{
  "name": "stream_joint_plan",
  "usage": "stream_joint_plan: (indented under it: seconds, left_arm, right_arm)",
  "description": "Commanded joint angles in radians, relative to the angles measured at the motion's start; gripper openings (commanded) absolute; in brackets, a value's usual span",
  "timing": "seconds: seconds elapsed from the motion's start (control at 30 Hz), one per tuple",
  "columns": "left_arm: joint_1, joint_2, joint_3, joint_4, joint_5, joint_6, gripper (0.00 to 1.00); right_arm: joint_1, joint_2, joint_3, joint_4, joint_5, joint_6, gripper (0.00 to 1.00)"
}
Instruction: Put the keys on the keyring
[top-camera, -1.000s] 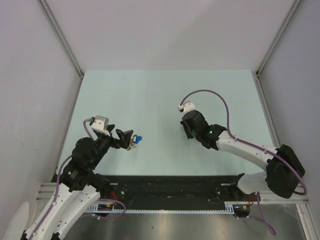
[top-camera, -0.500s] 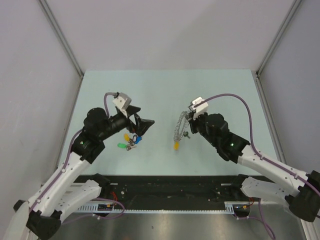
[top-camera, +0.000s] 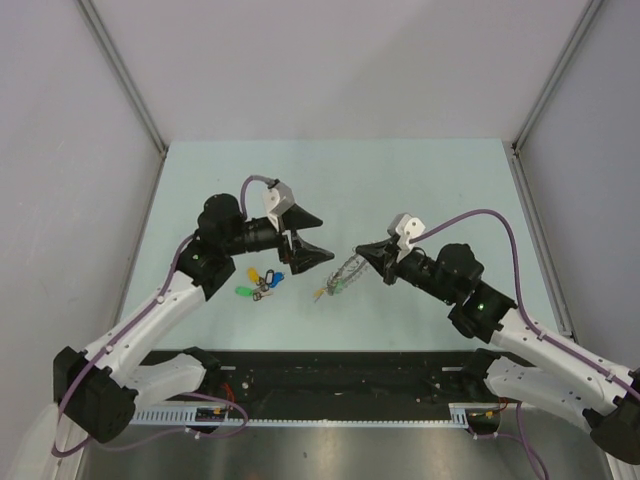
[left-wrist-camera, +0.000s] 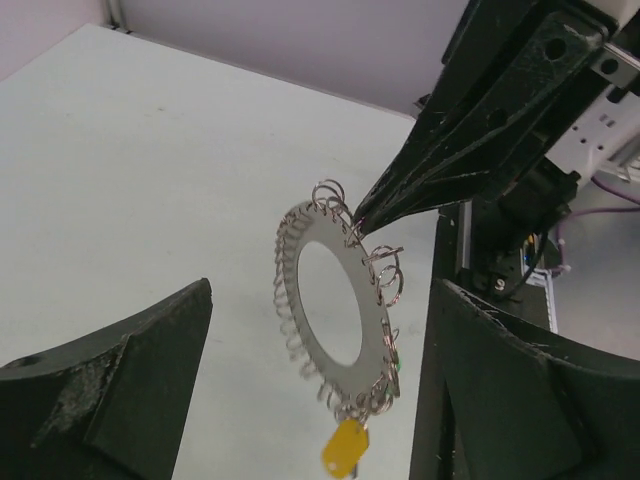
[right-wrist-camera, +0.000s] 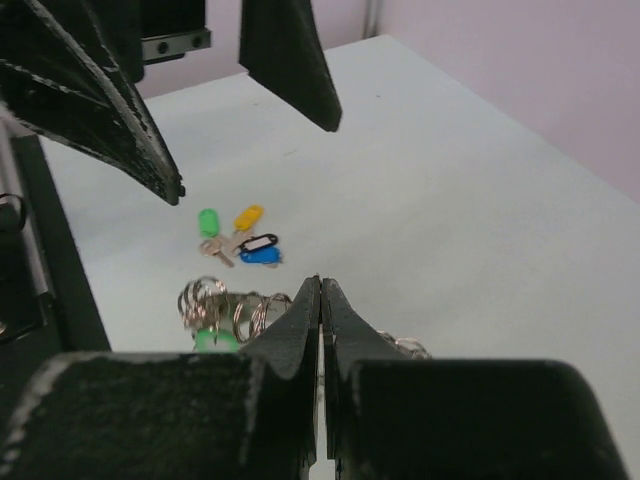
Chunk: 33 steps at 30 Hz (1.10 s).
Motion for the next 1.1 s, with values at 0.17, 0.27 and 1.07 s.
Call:
stream_joint_plan:
  seconds: [0.17,0.27,1.07]
  left_arm:
    - [-0.01,-0.075,-0.079,0.081,0.166,0.102,0.83]
    - [-0.01,-0.09,-0.084,0.049,0.165,0.151,0.79]
    - [-0.115,-0.061,-0.084,-0.019,0.151,0.22,0.29]
  right_arm:
    - [0.008,-0.015,-0.002,0.145,-0.258,0.011,0.0]
    - [0.012,-0.023,-0.002,0.151,-0.304,0.009,0.0]
    - [0.035,-0.002,-0.002,0.196,-0.325,0.015,0.0]
